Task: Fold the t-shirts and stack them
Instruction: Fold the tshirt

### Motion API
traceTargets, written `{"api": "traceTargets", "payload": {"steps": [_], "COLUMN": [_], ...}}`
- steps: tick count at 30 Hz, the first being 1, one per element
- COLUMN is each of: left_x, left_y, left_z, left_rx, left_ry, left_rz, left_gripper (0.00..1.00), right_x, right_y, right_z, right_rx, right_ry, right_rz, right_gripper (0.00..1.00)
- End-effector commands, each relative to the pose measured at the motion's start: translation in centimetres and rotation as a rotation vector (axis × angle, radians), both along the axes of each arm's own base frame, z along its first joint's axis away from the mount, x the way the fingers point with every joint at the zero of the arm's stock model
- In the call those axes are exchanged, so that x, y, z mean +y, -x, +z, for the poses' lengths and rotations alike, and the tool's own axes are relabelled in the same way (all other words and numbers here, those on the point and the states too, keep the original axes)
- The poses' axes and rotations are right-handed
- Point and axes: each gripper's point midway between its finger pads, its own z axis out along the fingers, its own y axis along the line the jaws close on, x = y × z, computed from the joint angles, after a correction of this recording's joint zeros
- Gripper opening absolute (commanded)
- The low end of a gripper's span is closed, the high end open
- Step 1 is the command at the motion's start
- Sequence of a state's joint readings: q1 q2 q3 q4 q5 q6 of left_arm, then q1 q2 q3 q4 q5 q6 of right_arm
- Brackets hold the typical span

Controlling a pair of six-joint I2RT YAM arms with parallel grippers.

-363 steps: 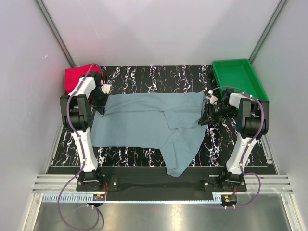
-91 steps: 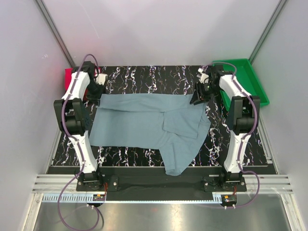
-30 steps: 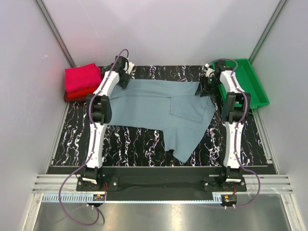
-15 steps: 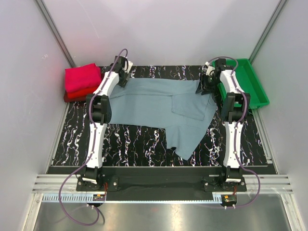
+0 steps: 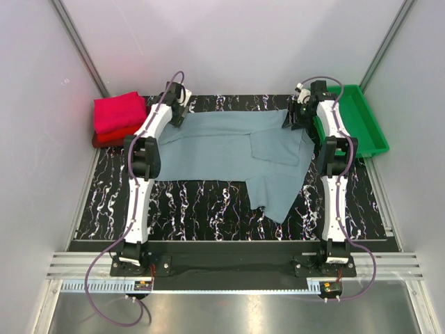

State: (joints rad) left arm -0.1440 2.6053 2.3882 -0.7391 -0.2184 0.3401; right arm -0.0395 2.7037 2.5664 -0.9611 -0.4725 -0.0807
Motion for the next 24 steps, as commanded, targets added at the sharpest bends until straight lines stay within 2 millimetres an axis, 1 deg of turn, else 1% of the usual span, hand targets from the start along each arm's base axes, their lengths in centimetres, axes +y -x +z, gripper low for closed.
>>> {"api": "traceTargets", "payload": {"steps": [1,2,4,5,6,7,8,9,10,11,12,13,14,15,16,17,18,19,20,21,22,23,24], "left_x": [1.3,1.5,1.6,1.8,1.9,2.0,2.2,2.2,2.2,2.2,2.2,2.2,2.2,2.2,2.2,2.0,2.1,2.1,1.8,1.8,1.9,1.6,1.8], "left_y": [0.6,0.5,0.0,-0.5,-0.9,-1.1,-1.5,-1.6,-1.5,-1.2,-0.4,0.2,1.8,2.7,3.8,5.2,7.3,8.6,10.7,12.2,13.3,14.9,15.7], "left_z": [3.0,3.2,4.2,5.4,6.7,7.9,9.5,12.5,14.3,15.9,19.7,21.4,23.8,24.6,25.1,23.3,24.3,23.6,20.7,20.8,19.9,17.5,17.6], "left_rx": [-0.027,-0.033,-0.067,-0.101,-0.133,-0.159,-0.202,-0.257,-0.29,-0.316,-0.381,-0.403,-0.426,-0.43,-0.425,-0.364,-0.346,-0.311,-0.205,-0.189,-0.152,-0.082,-0.082], "left_ry": [-0.043,-0.049,-0.057,-0.063,-0.061,-0.06,-0.062,-0.053,-0.046,-0.043,-0.018,-0.007,0.006,0.016,0.024,0.034,0.046,0.058,0.082,0.105,0.127,0.155,0.168], "left_rz": [0.039,0.044,0.051,0.06,0.069,0.075,0.089,0.095,0.1,0.102,0.113,0.109,0.105,0.103,0.101,0.088,0.085,0.086,0.087,0.086,0.093,0.101,0.11], "left_gripper": [0.61,0.63,0.63,0.63,0.64,0.66,0.67,0.68,0.68,0.68,0.69,0.69,0.7,0.7,0.7,0.7,0.7,0.7,0.69,0.68,0.66,0.65,0.65], "right_x": [-2.0,-1.9,-2.0,-2.1,-2.2,-2.3,-2.5,-2.5,-2.5,-2.5,-2.5,-2.4,-2.1,-1.9,-1.7,-0.8,-0.6,-0.1,1.0,1.2,1.2,3.1,3.7], "right_y": [-1.4,-1.5,-1.5,-1.4,-1.5,-1.6,-1.5,-1.9,-1.9,-1.5,-1.7,-1.4,-0.4,0.3,1.1,2.5,4.3,5.5,7.4,9.7,11.1,13.8,16.2], "right_z": [-1.7,-1.5,-0.8,-0.5,1.1,2.2,3.2,6.7,8.7,9.7,14.8,16.8,20.4,21.8,22.9,21.9,24.2,23.9,21.7,22.2,21.4,18.1,18.7], "right_rx": [-0.026,-0.031,-0.043,-0.045,-0.076,-0.095,-0.117,-0.189,-0.232,-0.248,-0.374,-0.427,-0.522,-0.563,-0.594,-0.576,-0.633,-0.629,-0.577,-0.588,-0.569,-0.511,-0.523], "right_ry": [0.057,0.056,0.06,0.068,0.078,0.087,0.101,0.111,0.118,0.121,0.141,0.15,0.171,0.184,0.194,0.185,0.224,0.232,0.219,0.251,0.258,0.259,0.275], "right_rz": [-0.038,-0.038,-0.034,-0.032,-0.023,-0.019,-0.004,0.004,0.014,0.025,0.04,0.059,0.103,0.136,0.17,0.224,0.288,0.333,0.396,0.463,0.497,0.609,0.659], "right_gripper": [0.6,0.6,0.6,0.6,0.61,0.62,0.63,0.65,0.66,0.67,0.67,0.69,0.7,0.7,0.71,0.71,0.71,0.71,0.71,0.7,0.7,0.69,0.69]}}
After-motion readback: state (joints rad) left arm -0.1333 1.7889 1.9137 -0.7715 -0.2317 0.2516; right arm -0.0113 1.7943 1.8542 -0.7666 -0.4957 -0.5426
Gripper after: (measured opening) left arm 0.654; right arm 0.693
